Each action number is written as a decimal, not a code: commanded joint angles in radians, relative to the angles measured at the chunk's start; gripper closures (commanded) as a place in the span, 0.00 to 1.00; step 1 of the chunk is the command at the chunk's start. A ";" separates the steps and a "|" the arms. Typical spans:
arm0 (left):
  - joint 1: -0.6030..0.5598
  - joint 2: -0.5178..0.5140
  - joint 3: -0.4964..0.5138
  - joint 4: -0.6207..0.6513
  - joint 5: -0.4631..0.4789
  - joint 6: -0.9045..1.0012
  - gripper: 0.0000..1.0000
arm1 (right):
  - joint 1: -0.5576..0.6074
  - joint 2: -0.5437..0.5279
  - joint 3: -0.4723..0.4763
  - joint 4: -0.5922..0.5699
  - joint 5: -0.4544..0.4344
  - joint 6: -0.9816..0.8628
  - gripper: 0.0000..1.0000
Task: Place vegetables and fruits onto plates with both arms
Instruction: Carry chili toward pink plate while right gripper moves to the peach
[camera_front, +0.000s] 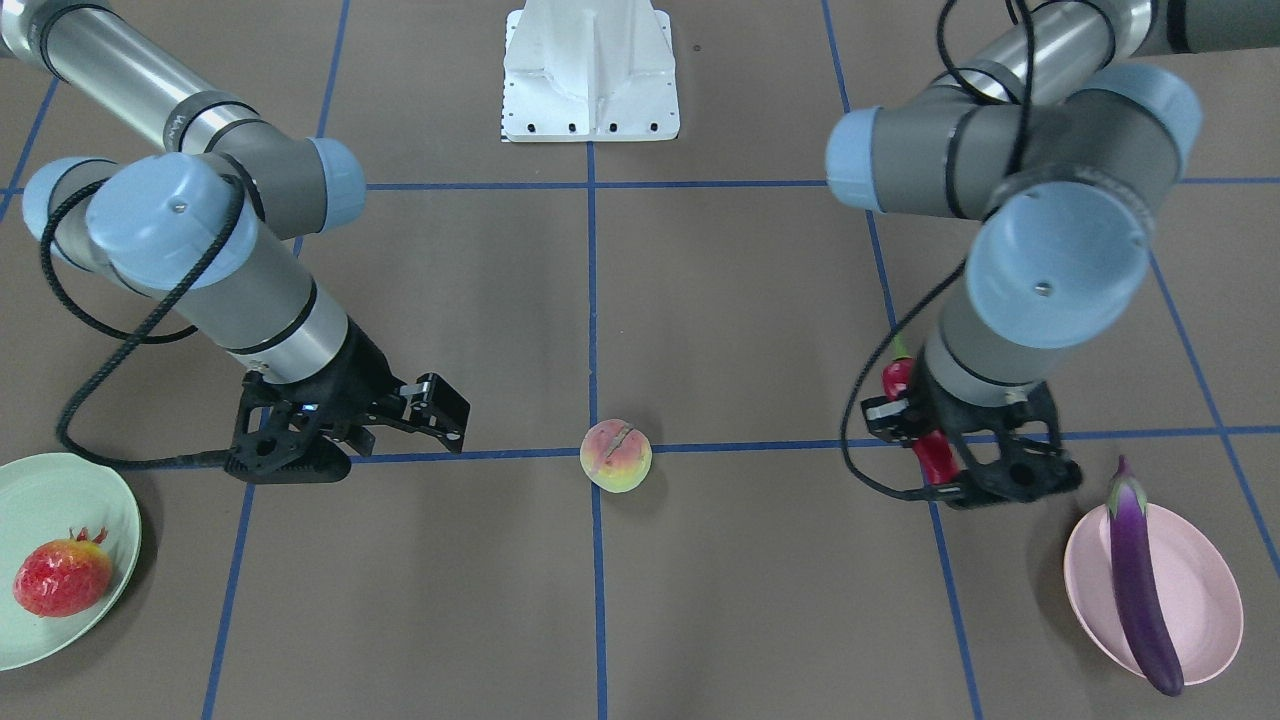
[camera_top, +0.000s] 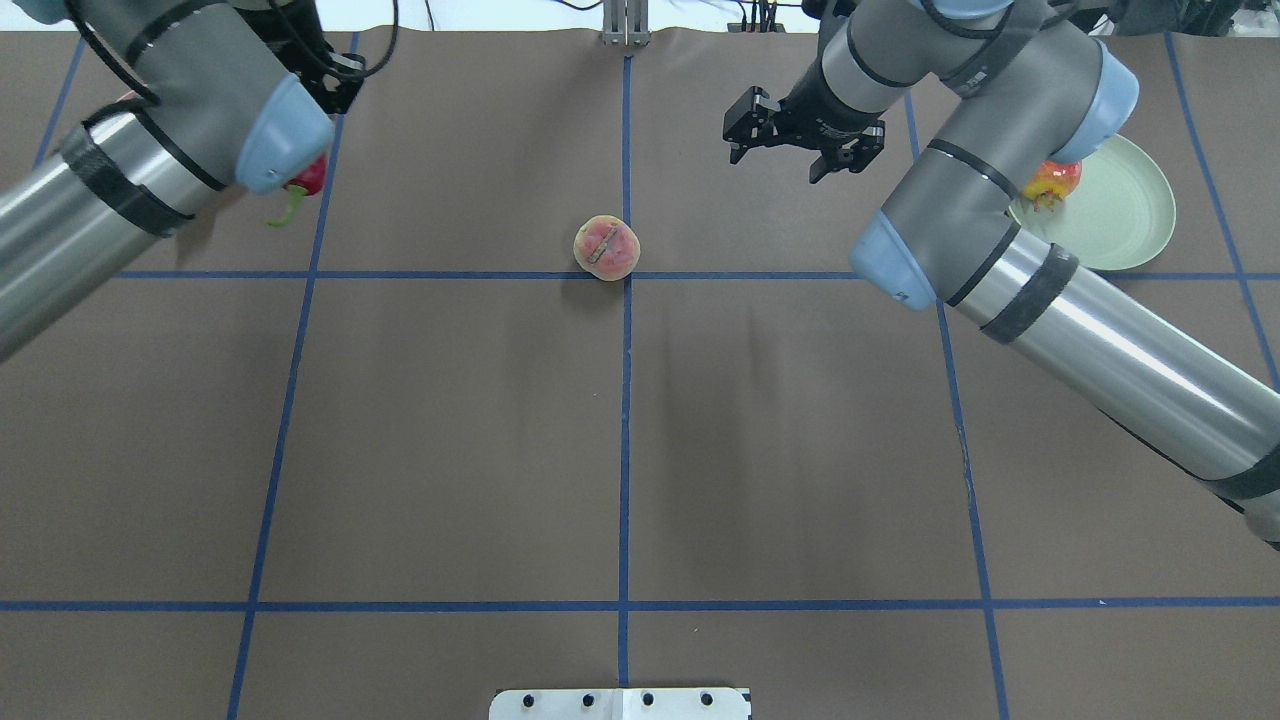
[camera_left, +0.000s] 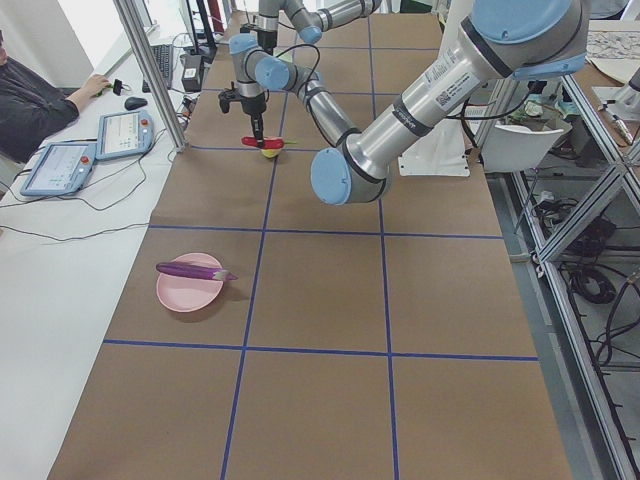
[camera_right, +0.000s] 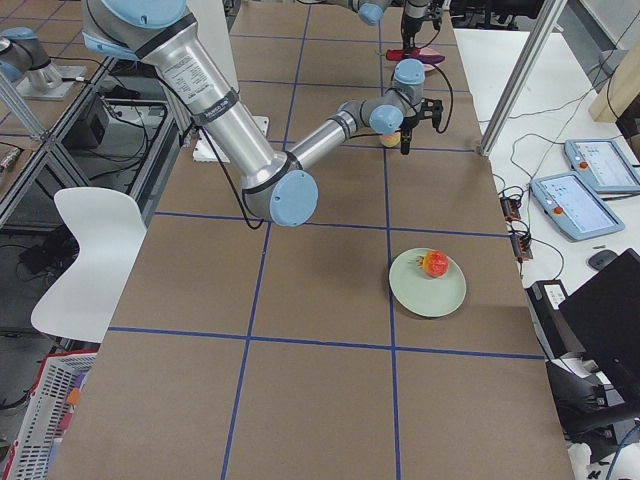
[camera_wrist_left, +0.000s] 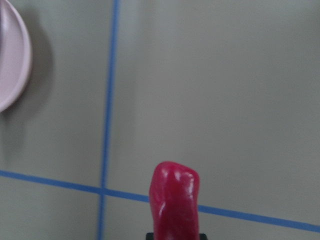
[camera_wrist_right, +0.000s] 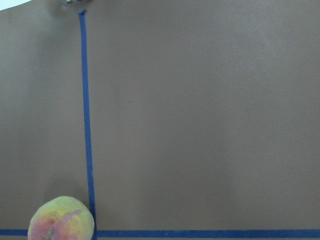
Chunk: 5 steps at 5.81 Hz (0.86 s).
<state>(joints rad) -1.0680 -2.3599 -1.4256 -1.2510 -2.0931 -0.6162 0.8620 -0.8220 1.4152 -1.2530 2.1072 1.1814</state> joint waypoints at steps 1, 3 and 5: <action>-0.113 0.075 0.011 -0.002 0.008 0.233 1.00 | -0.084 0.081 -0.070 0.001 -0.099 0.026 0.01; -0.173 0.091 0.115 -0.078 0.012 0.349 1.00 | -0.167 0.188 -0.183 0.003 -0.206 0.006 0.00; -0.207 0.091 0.198 -0.156 0.013 0.393 1.00 | -0.227 0.217 -0.223 0.006 -0.309 -0.038 0.00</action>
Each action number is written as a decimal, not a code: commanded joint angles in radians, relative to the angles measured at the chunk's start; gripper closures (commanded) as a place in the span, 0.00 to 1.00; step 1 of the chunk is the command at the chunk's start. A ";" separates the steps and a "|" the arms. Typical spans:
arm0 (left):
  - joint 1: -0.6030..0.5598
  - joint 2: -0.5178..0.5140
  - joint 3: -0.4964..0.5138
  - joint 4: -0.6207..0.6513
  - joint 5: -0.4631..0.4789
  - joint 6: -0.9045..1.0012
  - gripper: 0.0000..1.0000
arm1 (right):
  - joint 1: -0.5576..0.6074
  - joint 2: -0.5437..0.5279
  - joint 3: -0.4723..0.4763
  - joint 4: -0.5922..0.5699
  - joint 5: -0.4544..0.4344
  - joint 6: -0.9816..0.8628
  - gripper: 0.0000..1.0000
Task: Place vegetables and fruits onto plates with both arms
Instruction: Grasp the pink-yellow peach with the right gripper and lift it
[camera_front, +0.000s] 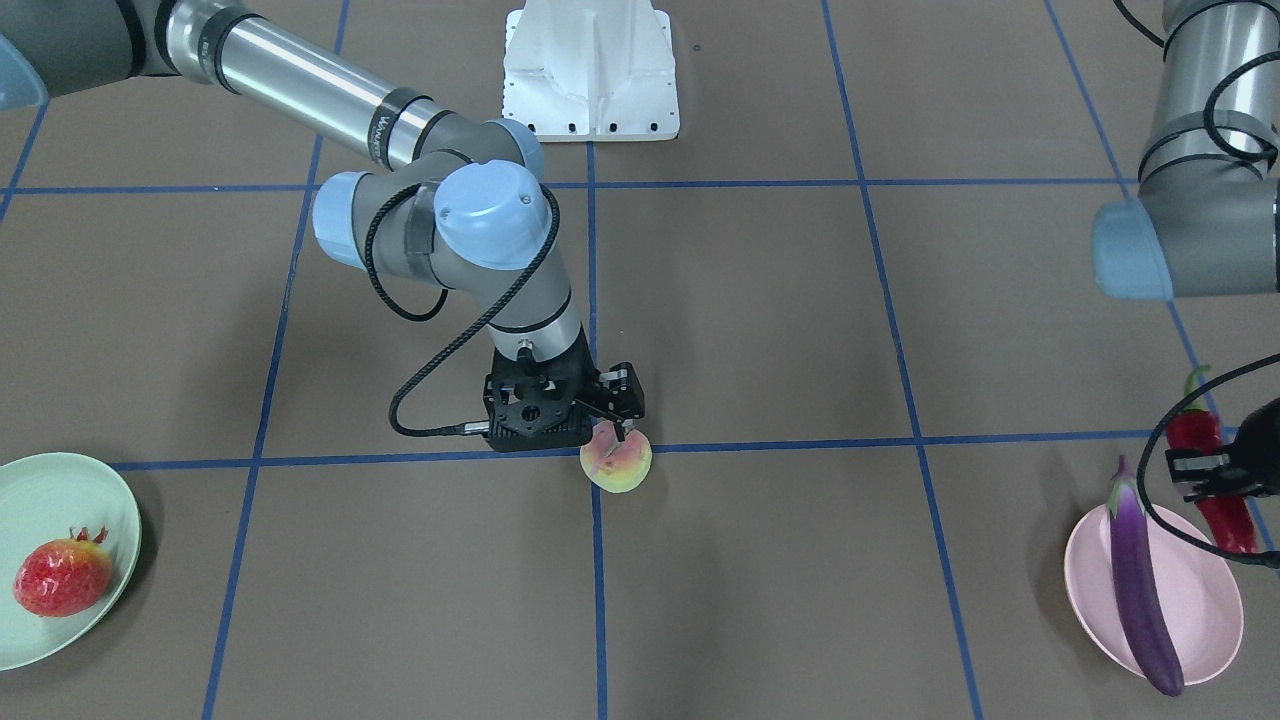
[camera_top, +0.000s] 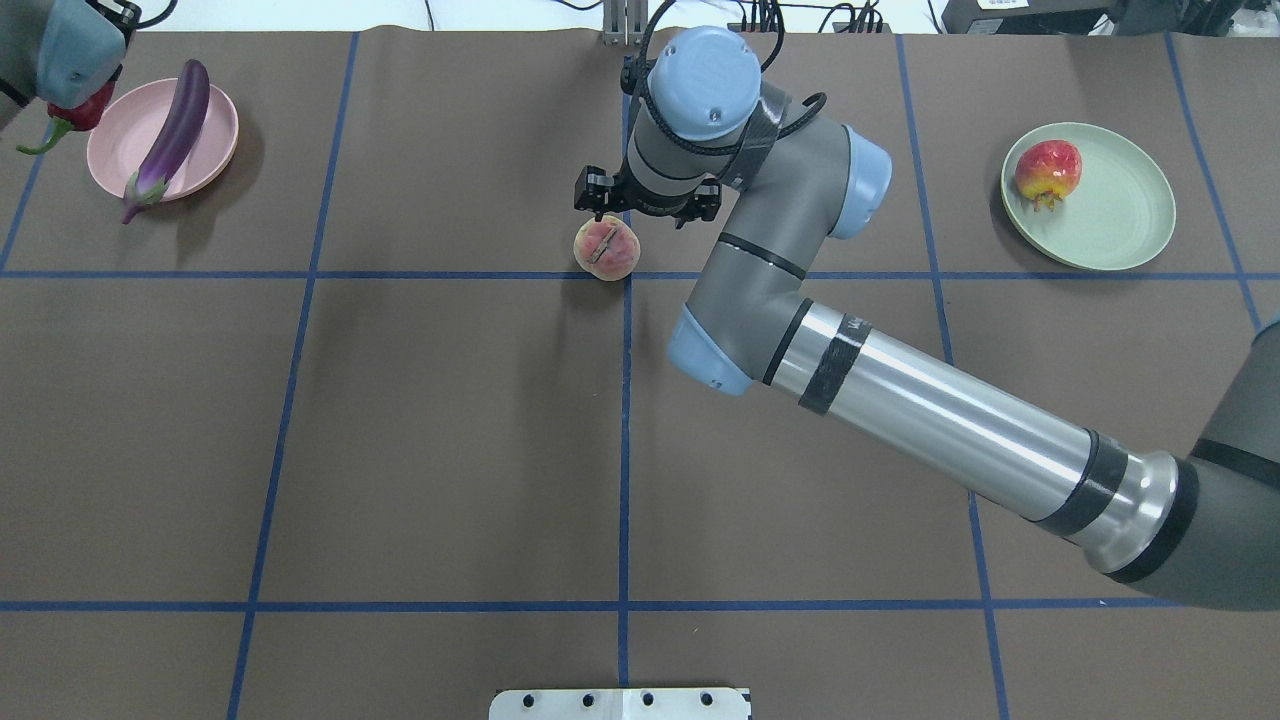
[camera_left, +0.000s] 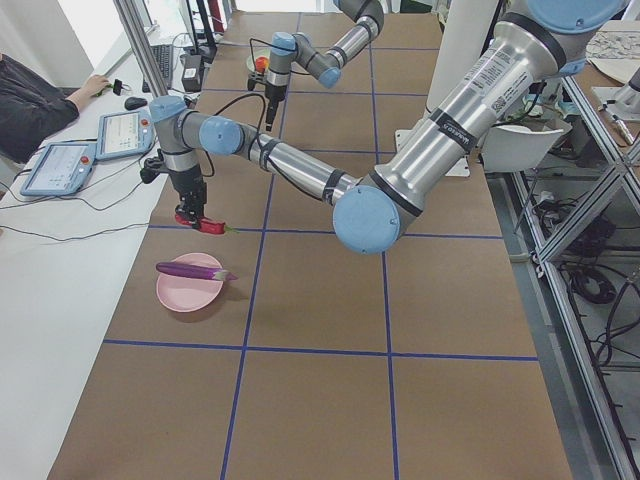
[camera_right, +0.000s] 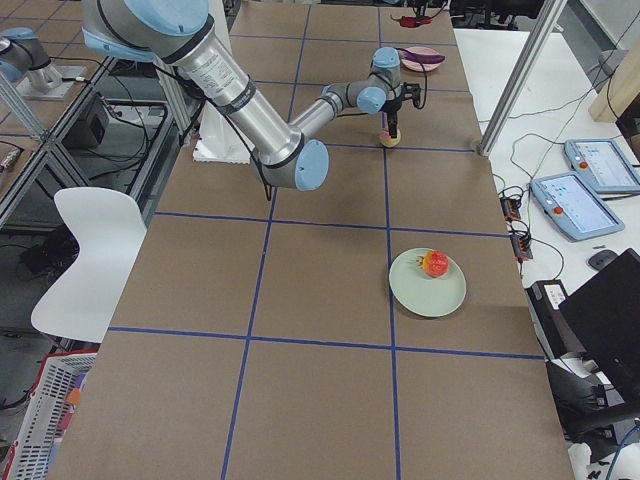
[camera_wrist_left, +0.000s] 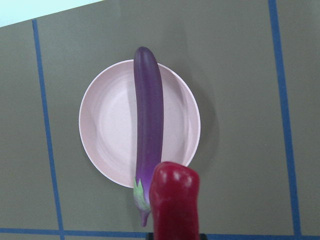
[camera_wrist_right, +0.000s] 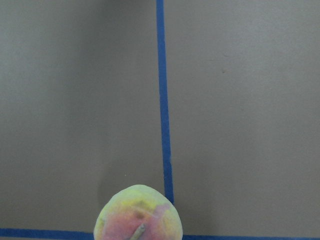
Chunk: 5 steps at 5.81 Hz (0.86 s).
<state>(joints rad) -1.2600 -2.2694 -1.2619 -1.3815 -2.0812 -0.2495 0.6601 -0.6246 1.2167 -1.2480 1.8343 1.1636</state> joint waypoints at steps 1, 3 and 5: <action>-0.018 0.001 0.035 -0.025 0.001 0.032 1.00 | -0.034 0.067 -0.082 0.004 -0.067 -0.031 0.00; -0.019 0.001 0.035 -0.025 0.001 0.032 1.00 | -0.048 0.075 -0.092 0.004 -0.084 -0.057 0.00; -0.019 0.001 0.036 -0.025 0.001 0.032 1.00 | -0.048 0.072 -0.120 0.005 -0.093 -0.117 0.00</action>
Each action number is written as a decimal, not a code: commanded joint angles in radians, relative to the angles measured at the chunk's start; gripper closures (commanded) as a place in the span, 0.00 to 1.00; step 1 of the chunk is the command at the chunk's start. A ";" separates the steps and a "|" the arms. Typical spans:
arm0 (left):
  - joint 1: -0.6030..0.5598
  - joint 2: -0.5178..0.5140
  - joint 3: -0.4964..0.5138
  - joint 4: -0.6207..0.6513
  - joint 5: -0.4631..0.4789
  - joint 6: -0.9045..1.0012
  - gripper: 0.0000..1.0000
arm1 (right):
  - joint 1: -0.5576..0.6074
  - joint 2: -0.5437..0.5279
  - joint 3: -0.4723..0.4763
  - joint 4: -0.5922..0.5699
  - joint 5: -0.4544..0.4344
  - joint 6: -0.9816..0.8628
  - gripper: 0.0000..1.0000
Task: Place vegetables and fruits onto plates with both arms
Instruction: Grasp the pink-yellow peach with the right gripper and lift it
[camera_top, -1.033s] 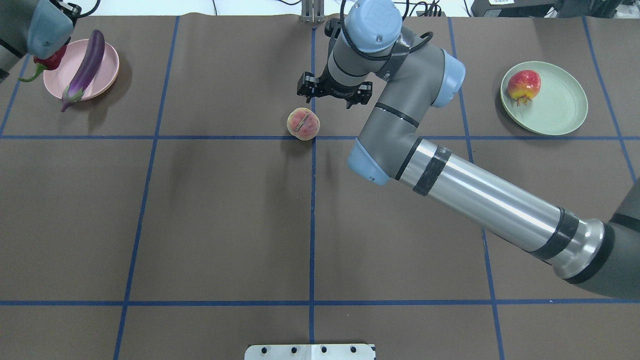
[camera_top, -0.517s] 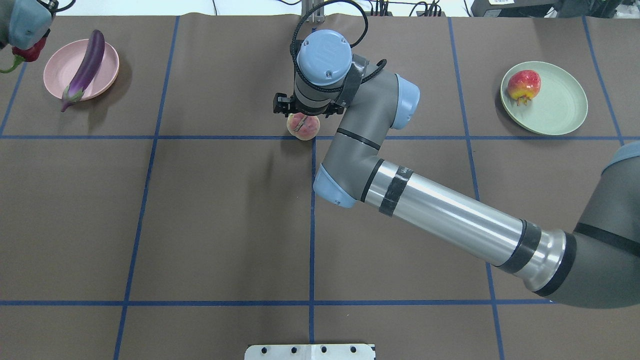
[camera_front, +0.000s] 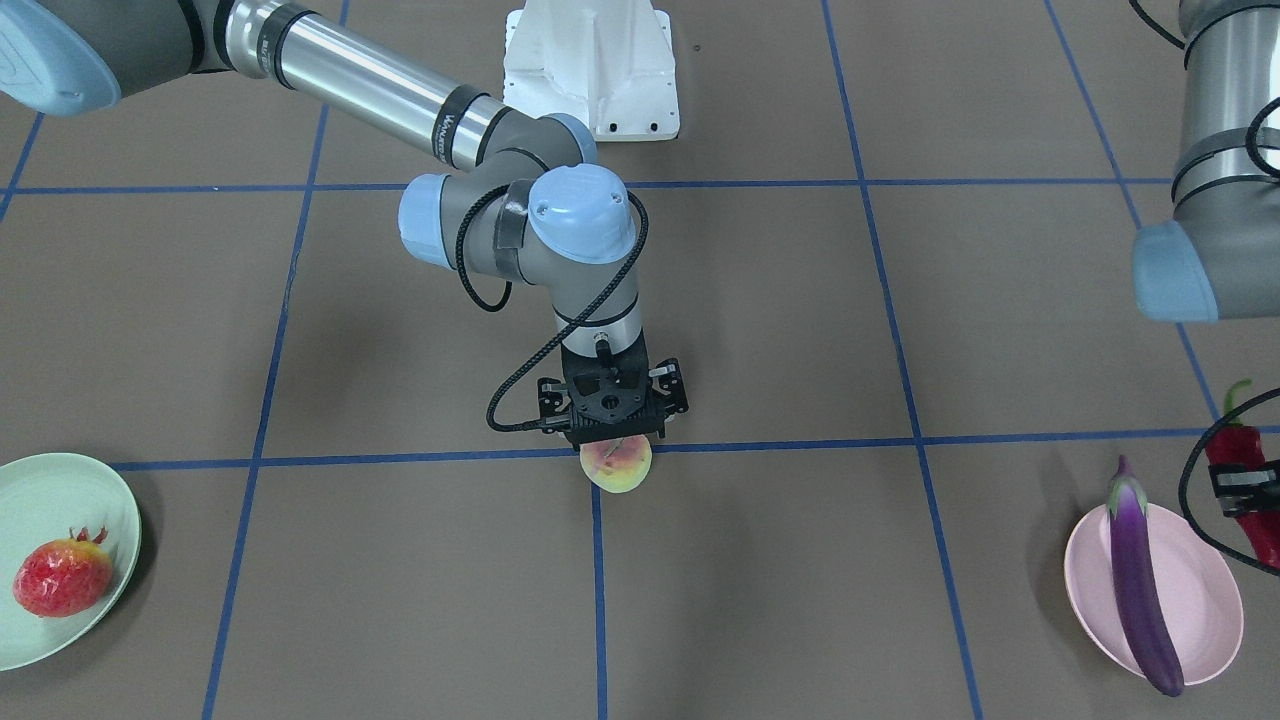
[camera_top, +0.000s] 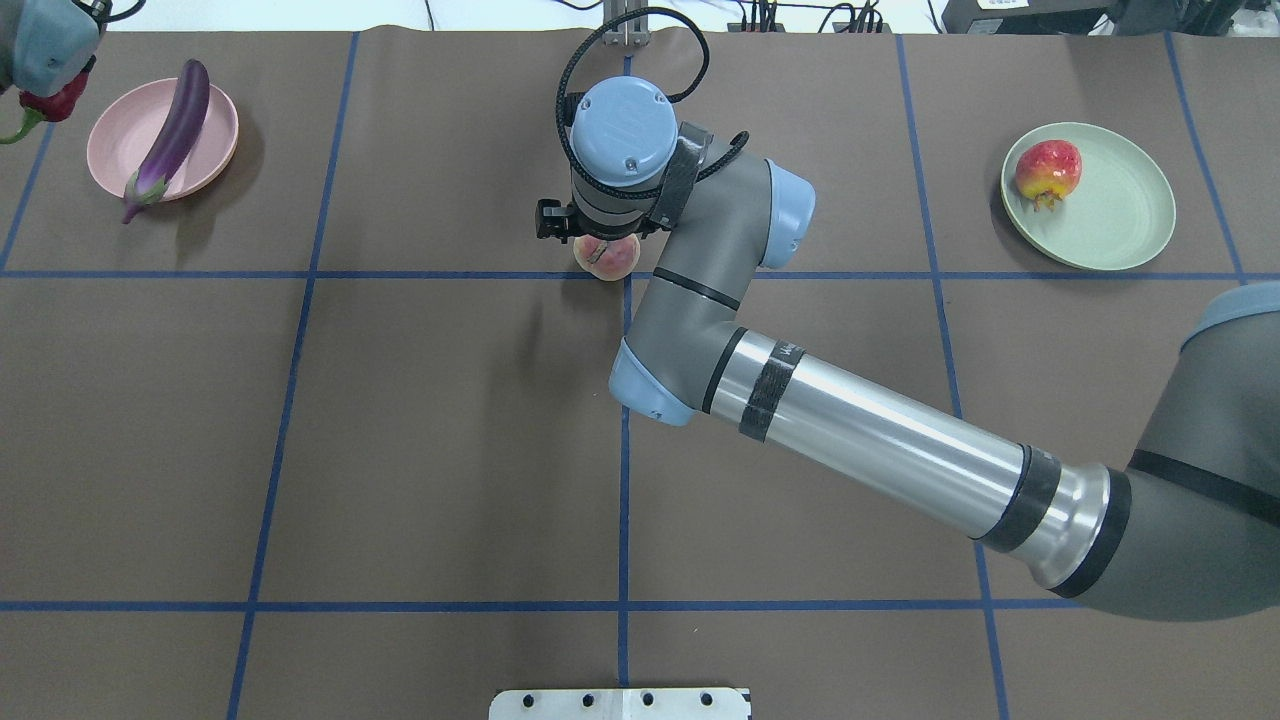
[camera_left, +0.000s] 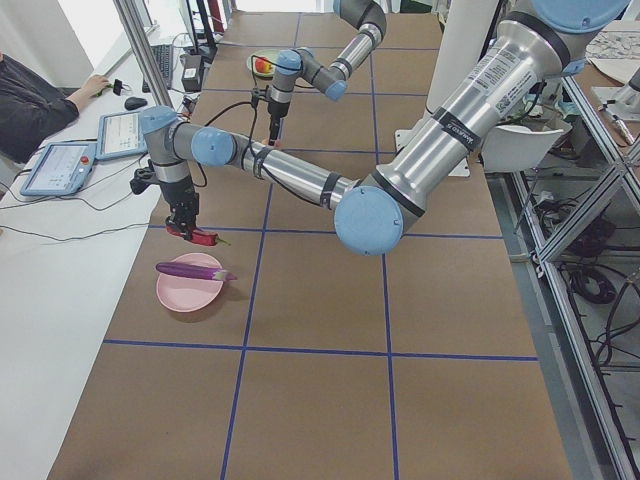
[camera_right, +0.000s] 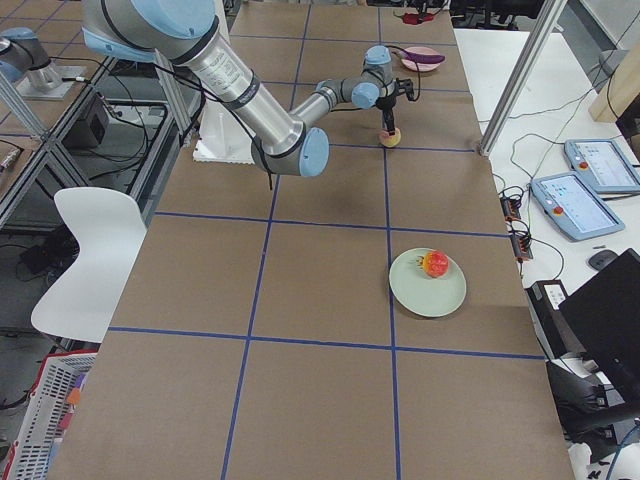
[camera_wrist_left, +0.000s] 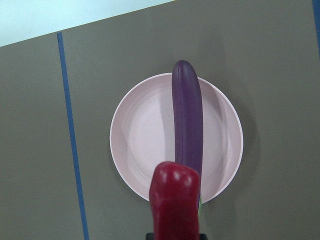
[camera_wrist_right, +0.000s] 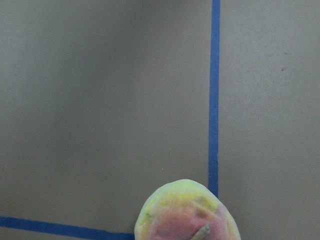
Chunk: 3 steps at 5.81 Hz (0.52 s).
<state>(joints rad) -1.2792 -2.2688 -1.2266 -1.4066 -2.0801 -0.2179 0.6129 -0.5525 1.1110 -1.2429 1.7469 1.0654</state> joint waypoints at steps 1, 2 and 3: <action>0.000 0.000 0.001 0.000 0.000 0.000 1.00 | -0.002 0.003 -0.036 0.002 -0.019 -0.022 0.00; 0.000 0.000 0.002 0.000 0.000 0.000 1.00 | -0.005 0.011 -0.049 0.005 -0.024 -0.022 0.00; -0.005 0.000 0.012 -0.002 0.000 0.000 1.00 | -0.008 0.022 -0.062 0.007 -0.024 -0.024 0.00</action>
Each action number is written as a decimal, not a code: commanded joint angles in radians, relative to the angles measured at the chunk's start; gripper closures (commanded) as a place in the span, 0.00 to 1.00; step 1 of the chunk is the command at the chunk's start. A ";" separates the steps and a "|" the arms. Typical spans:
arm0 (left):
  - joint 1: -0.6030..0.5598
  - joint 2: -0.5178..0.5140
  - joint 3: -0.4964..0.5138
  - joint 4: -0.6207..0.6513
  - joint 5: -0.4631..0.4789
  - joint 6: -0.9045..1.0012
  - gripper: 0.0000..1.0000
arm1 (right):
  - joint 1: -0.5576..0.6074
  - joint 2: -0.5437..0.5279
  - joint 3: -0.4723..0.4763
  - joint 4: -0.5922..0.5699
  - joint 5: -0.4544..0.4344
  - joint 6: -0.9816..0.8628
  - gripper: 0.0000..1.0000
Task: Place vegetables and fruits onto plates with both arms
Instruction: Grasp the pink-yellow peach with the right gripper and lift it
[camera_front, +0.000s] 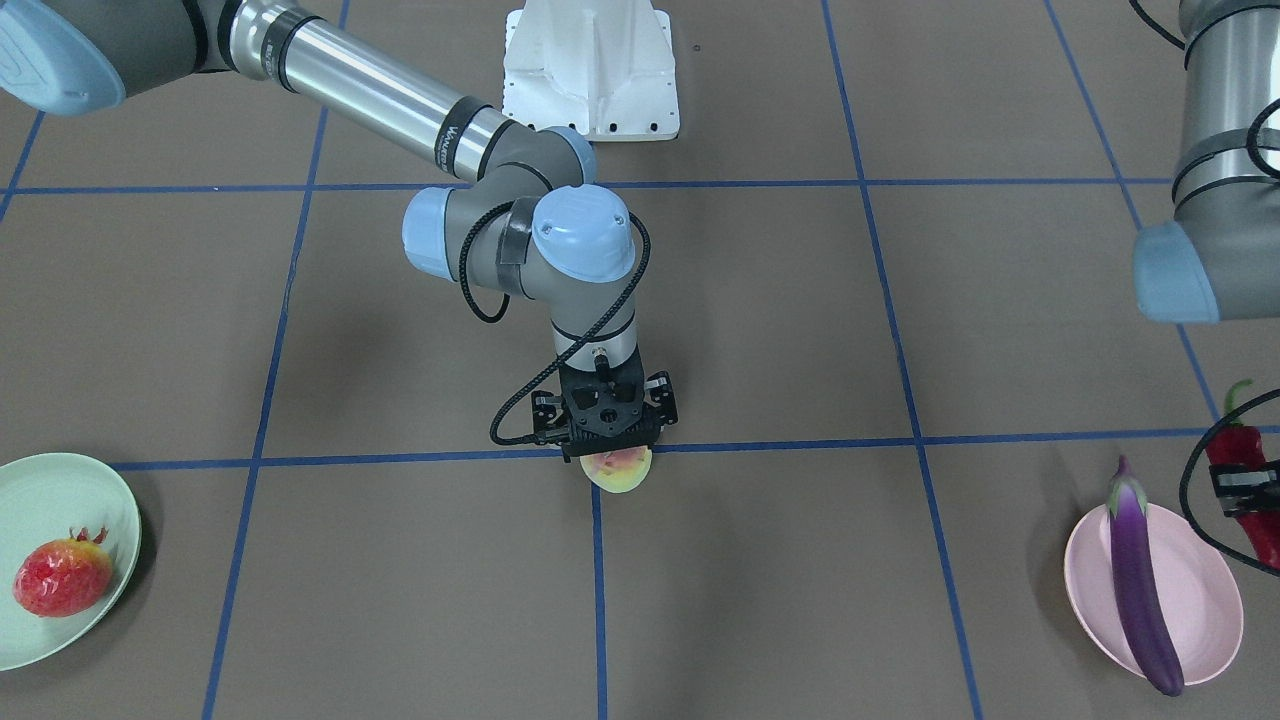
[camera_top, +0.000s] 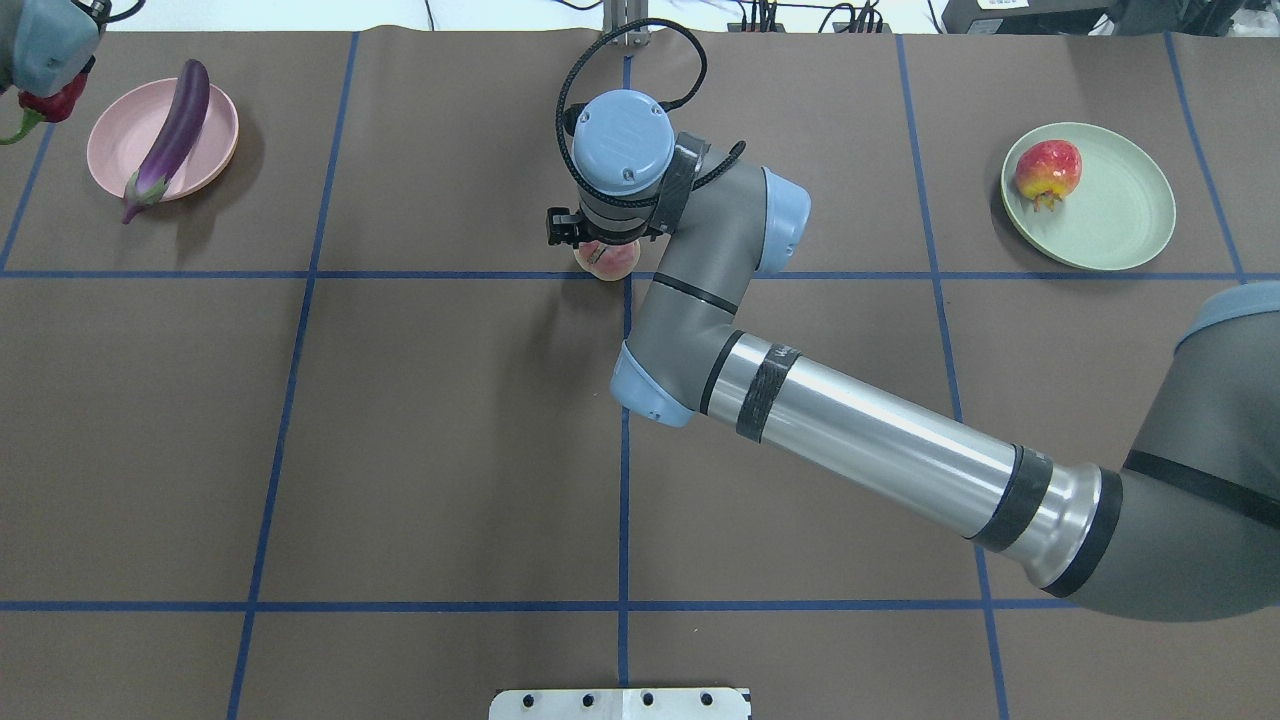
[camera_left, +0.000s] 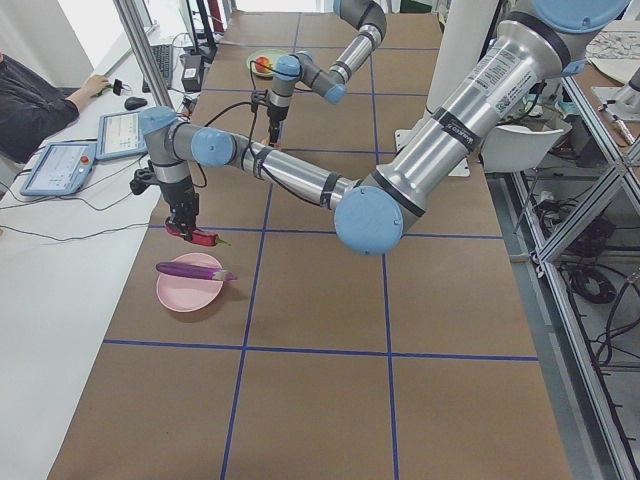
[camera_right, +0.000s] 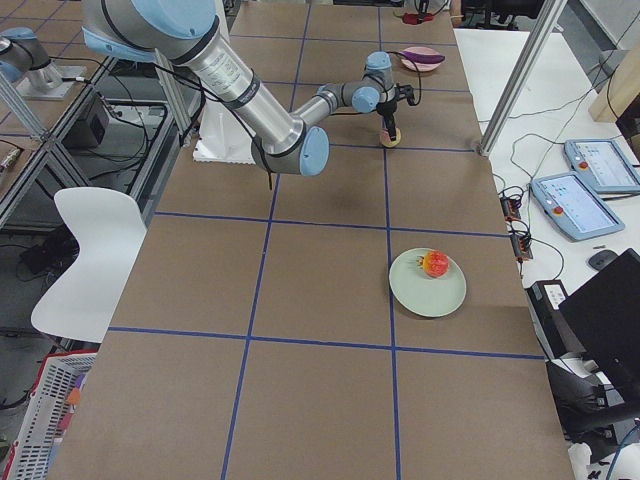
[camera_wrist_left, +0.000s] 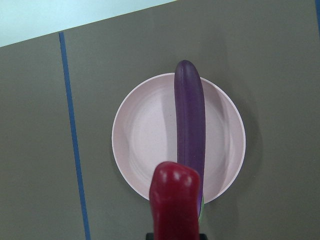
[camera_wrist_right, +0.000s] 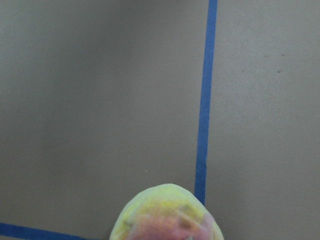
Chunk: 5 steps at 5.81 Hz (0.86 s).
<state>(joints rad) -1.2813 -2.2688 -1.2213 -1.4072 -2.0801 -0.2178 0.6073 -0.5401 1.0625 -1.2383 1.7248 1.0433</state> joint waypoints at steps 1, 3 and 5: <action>-0.004 0.000 0.008 -0.001 0.000 0.000 1.00 | -0.004 0.021 -0.041 0.043 -0.004 -0.002 0.00; -0.006 0.000 0.009 -0.004 0.000 0.000 1.00 | -0.015 0.020 -0.088 0.106 -0.020 -0.002 0.00; -0.010 0.000 0.008 -0.004 0.000 0.000 1.00 | -0.021 0.022 -0.088 0.108 -0.021 0.000 0.31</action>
<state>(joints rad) -1.2892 -2.2688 -1.2129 -1.4112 -2.0801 -0.2178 0.5885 -0.5193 0.9745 -1.1328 1.7052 1.0421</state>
